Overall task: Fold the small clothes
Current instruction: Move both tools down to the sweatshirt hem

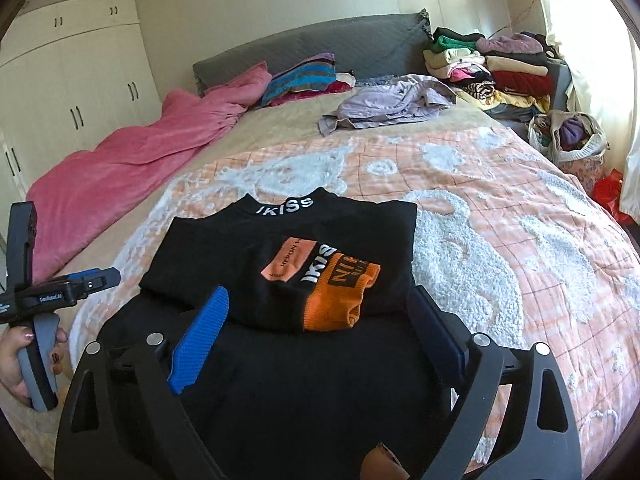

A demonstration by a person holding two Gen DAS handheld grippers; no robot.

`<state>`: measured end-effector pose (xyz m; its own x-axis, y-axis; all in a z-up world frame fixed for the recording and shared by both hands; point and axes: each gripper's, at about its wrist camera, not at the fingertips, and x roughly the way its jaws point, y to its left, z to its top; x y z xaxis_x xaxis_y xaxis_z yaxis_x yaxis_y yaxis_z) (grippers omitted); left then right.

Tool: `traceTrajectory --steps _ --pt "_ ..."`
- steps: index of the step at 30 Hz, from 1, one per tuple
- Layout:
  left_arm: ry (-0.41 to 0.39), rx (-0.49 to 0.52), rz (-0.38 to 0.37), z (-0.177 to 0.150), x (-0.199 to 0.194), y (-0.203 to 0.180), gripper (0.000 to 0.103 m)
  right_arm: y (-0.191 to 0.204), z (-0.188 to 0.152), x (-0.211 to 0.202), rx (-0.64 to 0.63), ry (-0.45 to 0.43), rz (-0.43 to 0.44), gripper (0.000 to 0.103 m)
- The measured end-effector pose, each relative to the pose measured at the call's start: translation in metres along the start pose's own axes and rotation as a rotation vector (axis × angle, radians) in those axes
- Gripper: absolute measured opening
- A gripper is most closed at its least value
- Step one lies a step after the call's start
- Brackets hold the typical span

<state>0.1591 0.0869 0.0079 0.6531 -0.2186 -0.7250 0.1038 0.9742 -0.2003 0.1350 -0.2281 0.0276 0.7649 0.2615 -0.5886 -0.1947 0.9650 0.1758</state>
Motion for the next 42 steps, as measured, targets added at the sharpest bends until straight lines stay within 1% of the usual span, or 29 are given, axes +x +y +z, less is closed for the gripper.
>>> traceTrajectory --steps 14,18,22,25,29,35,42 --pt "0.015 0.012 0.069 -0.027 -0.022 0.011 0.093 -0.01 -0.022 -0.028 -0.004 0.005 -0.026 0.09" --pt "0.033 0.013 0.104 -0.038 -0.028 0.019 0.093 -0.014 -0.032 -0.037 0.001 0.013 -0.034 0.09" --pt "0.055 -0.002 0.112 -0.051 -0.035 0.029 0.093 -0.02 -0.041 -0.045 0.013 0.019 -0.041 0.09" --pt "0.061 -0.013 0.135 -0.06 -0.043 0.037 0.093 -0.023 -0.046 -0.048 0.011 0.028 -0.046 0.09" --pt "0.079 -0.033 0.136 -0.074 -0.051 0.05 0.093 -0.026 -0.054 -0.053 0.006 0.041 -0.054 0.09" --pt "0.117 -0.031 0.137 -0.095 -0.058 0.059 0.093 -0.03 -0.068 -0.056 0.017 0.071 -0.062 0.09" --pt "0.15 -0.049 0.101 -0.116 -0.061 0.065 0.093 -0.031 -0.088 -0.057 0.014 0.116 -0.06 0.09"
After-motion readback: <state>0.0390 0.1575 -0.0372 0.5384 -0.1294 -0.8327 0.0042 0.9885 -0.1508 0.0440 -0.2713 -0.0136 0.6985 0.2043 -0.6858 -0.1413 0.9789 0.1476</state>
